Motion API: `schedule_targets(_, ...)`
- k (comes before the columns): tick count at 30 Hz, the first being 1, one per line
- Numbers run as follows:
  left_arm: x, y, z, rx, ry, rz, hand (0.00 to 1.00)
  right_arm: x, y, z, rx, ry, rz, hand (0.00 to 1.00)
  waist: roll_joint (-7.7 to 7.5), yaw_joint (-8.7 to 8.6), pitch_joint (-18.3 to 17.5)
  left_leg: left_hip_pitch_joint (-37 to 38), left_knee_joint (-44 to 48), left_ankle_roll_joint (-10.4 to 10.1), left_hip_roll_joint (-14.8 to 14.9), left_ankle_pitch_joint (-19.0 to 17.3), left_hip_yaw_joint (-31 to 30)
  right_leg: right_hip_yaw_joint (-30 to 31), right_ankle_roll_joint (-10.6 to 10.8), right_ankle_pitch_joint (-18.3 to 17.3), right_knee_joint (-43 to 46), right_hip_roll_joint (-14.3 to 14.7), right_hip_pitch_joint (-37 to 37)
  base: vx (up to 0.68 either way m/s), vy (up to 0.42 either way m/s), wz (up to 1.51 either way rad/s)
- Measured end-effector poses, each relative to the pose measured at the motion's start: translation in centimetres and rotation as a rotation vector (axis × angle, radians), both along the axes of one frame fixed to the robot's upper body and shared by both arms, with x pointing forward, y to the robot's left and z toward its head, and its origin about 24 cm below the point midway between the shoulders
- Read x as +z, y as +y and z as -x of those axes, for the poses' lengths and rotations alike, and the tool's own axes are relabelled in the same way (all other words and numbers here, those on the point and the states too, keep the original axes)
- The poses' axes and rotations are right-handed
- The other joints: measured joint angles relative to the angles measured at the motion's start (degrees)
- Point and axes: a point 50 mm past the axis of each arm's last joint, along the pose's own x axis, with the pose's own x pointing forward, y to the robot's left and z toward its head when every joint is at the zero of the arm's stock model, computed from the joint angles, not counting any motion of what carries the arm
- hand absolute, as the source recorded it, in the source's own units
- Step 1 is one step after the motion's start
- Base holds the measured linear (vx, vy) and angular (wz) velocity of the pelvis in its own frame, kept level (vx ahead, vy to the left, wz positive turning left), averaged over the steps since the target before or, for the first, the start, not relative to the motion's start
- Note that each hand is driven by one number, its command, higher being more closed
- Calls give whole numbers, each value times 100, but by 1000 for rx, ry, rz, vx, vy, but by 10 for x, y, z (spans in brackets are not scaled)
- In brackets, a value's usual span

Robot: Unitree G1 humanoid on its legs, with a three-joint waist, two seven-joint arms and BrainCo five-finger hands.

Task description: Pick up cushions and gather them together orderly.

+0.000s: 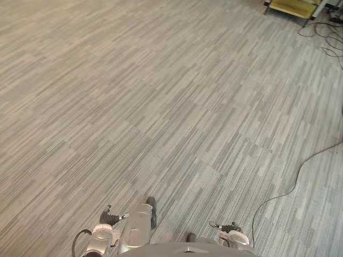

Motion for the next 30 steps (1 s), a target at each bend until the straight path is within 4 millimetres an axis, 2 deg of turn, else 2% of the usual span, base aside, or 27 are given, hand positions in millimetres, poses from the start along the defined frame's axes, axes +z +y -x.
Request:
schedule_targets(1,0,0,0,2,8,-2,0,1,-1,1,-24,-18,1,0,-47,0,-19,184,92,183,-108,-232,167,240,132,-58,1010,-229,-347,804,373,-47)
schedule_targets(2,-1,1,1,0,19,-6,0,4,-2,-1,-39,-48,2,0,-80,-93,-7,680,68,301,-233,-486,334,512,597,213,3054,-500,-998,691,301,-38)
schedule_targets(3,0,1,0,-3,17,-7,0,7,-3,-5,-47,-74,3,0,-88,-135,-2,976,48,316,-240,-570,446,516,627,260,4029,-591,-1307,568,173,-39)
schedule_targets(4,0,0,0,-4,15,-7,0,8,-3,-7,-49,-86,2,0,-86,-156,0,1316,-80,275,-237,-611,524,332,538,222,4603,-692,-1514,438,66,-39)
schedule_targets(5,0,-1,0,-8,14,-7,0,9,-3,-8,-49,-88,0,0,-81,-191,-4,1603,-243,271,-217,-613,604,85,391,143,4780,-766,-1628,504,44,-48)
schedule_targets(6,0,-3,-2,-4,6,3,0,10,-3,-10,-49,-105,-1,0,-45,-246,-26,1938,-444,208,-108,-650,696,-321,184,13,4742,-774,-1807,412,10,-48)
schedule_targets(7,1,-6,-5,3,-7,16,0,11,-4,-12,-50,-114,3,0,9,-254,-14,2172,-587,140,-19,-688,816,-634,66,-67,4519,-766,-1991,418,-15,-54)
schedule_targets(8,2,-8,-6,4,-13,22,0,11,-3,-12,-50,-115,1,0,-5,-243,-16,2383,-764,118,41,-700,909,-827,38,-115,4241,-726,-2126,429,-49,-56)
schedule_targets(10,1,-14,-6,0,-12,41,0,10,-3,-11,-50,-109,0,0,-30,-340,-33,2690,-975,-44,240,-792,1018,-1148,-85,-113,3334,-525,-2486,479,-117,-41)
schedule_targets(12,-1,-20,-4,-12,0,54,0,12,-5,-17,-54,-131,1,0,-21,-452,-26,2874,-1155,-83,383,-814,1100,-1146,-178,110,2401,-321,-2825,364,-149,-23)
schedule_targets(13,-2,-22,-3,-12,7,62,0,15,-7,-23,-49,-144,7,0,1,-513,-8,2978,-1241,-94,464,-808,1110,-1071,-164,411,1823,-221,-2979,488,-226,-18)
schedule_targets(14,-3,-24,-2,-14,13,68,0,16,-10,-25,-42,-147,15,0,22,-560,10,3124,-1336,-212,525,-793,1090,-954,-138,875,1045,-138,-3074,638,-296,-2)
schedule_targets(15,-3,-24,-1,-15,14,68,0,15,-12,-22,-34,-135,21,0,-5,-573,15,3282,-1386,-395,531,-781,1043,-878,-153,1412,271,-97,-3024,699,-344,15)
schedule_targets(16,-4,-21,1,-12,17,61,0,12,-13,-15,-28,-111,25,0,-87,-613,6,3556,-1375,-623,513,-858,817,-734,-312,2065,-284,-170,-2879,626,-323,20)
schedule_targets(17,-4,-20,2,-7,21,60,0,12,-16,-13,-30,-106,30,0,-113,-641,-6,3664,-1329,-703,538,-907,728,-693,-398,2624,-96,-181,-2881,502,-282,10)
schedule_targets(18,-5,-24,0,-2,22,68,0,15,-21,-17,-25,-114,44,0,58,-652,51,3778,-1255,-720,679,-916,646,-704,-456,2540,352,-105,-2981,442,-274,-12)
schedule_targets(19,-6,-29,0,-8,24,80,0,18,-30,-22,-10,-120,71,0,316,-702,2,3630,-893,-918,928,-727,483,-787,-549,2067,893,22,-3162,418,-277,-22)
schedule_targets(20,-6,-33,-1,-4,21,89,0,19,-33,-22,-4,-119,79,0,428,-743,24,3461,-433,-838,1052,-516,326,-800,-558,1777,1099,130,-3177,539,-335,-36)
schedule_targets(21,-6,-35,1,23,17,104,0,19,-35,-21,-13,-117,77,0,551,-723,43,3061,550,-704,1240,20,104,-785,-595,1443,1210,340,-3068,463,-271,-45)
schedule_targets(22,-7,-34,4,80,21,127,0,18,-35,-20,-18,-114,75,0,614,-720,46,2624,1480,-568,1419,826,-93,-743,-631,1277,1128,549,-2850,719,-328,-62)
schedule_targets(23,-7,-31,4,118,15,136,0,16,-33,-17,-20,-102,68,0,649,-691,56,2098,2732,-496,1649,807,-207,-678,-687,1146,937,807,-2474,604,-250,-56)
schedule_targets(24,-7,-29,3,137,6,138,0,15,-31,-15,-24,-101,62,0,635,-675,104,1870,3329,-474,1772,653,-161,-637,-780,1102,831,924,-2200,689,-255,-64)
schedule_targets(25,-4,-25,-1,159,-21,141,0,13,-26,-13,-24,-97,49,0,543,-618,187,1554,4031,-449,1814,353,-59,-482,-902,969,671,1055,-1684,513,-161,-71)
schedule_targets(27,1,-24,-9,164,-63,141,0,10,-15,-11,-15,-91,23,0,374,-511,221,995,4184,-410,1646,53,184,-158,-968,805,296,1139,-1037,474,-107,-69)
schedule_targets(30,6,-26,-18,159,-109,148,0,9,-9,-13,-26,-99,-4,0,377,-465,203,107,3567,-351,1340,-250,319,146,-834,801,-231,1169,-455,427,-15,-47)
